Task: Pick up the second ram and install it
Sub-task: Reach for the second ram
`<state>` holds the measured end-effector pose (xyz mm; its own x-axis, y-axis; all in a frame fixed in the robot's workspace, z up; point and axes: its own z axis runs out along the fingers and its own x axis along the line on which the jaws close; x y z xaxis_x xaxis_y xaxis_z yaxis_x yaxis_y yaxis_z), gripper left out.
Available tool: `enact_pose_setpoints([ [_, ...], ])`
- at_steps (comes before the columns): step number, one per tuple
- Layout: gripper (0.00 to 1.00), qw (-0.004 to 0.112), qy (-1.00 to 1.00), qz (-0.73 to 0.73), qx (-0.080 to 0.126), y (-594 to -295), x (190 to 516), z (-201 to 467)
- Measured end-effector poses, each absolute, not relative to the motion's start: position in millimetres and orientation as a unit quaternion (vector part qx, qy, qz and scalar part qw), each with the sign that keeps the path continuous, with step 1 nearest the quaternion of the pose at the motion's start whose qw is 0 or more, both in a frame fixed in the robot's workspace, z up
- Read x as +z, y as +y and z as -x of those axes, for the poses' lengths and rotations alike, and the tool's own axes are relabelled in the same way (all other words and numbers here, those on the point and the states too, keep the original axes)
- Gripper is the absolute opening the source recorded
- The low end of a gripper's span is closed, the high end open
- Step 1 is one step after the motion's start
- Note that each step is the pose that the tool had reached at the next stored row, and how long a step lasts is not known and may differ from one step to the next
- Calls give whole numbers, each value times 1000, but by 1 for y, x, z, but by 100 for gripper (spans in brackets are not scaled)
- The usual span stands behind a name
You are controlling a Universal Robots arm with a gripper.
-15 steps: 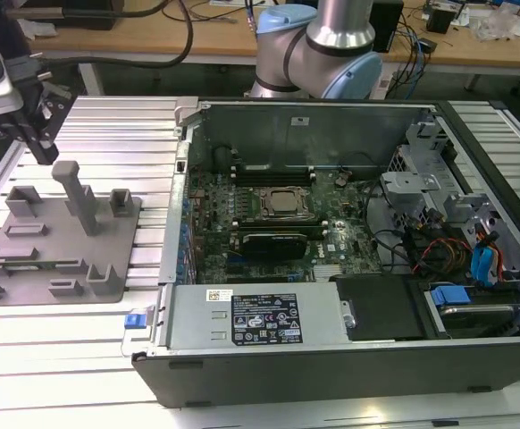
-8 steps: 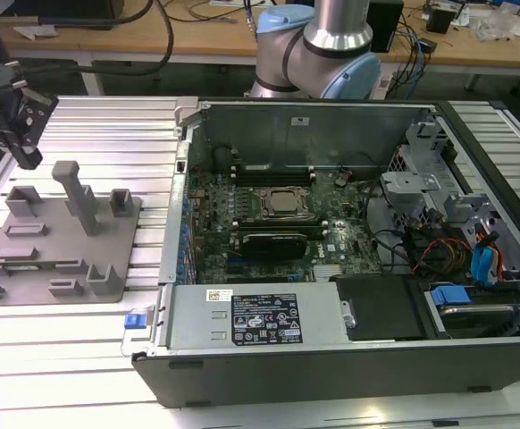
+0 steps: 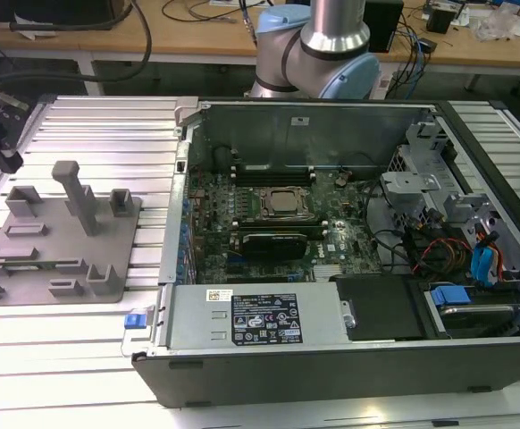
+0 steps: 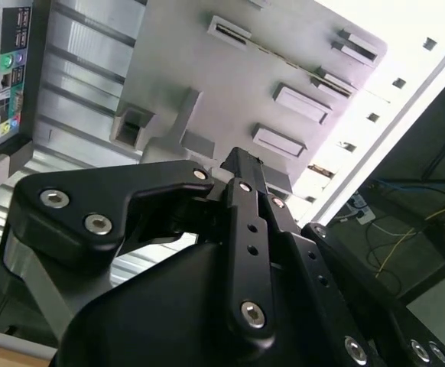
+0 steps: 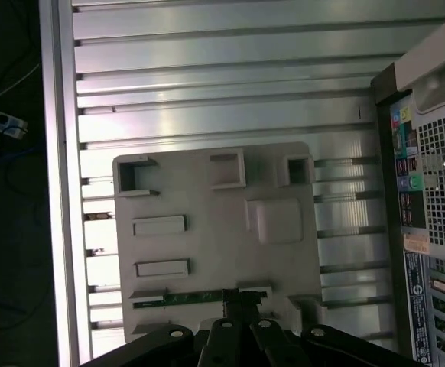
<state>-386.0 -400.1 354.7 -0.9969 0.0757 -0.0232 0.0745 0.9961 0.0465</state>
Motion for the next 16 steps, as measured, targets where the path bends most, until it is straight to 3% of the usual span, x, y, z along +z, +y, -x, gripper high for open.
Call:
enact_pose_setpoints([
  [16,8,3,999,-38,22,-414,333,403],
])
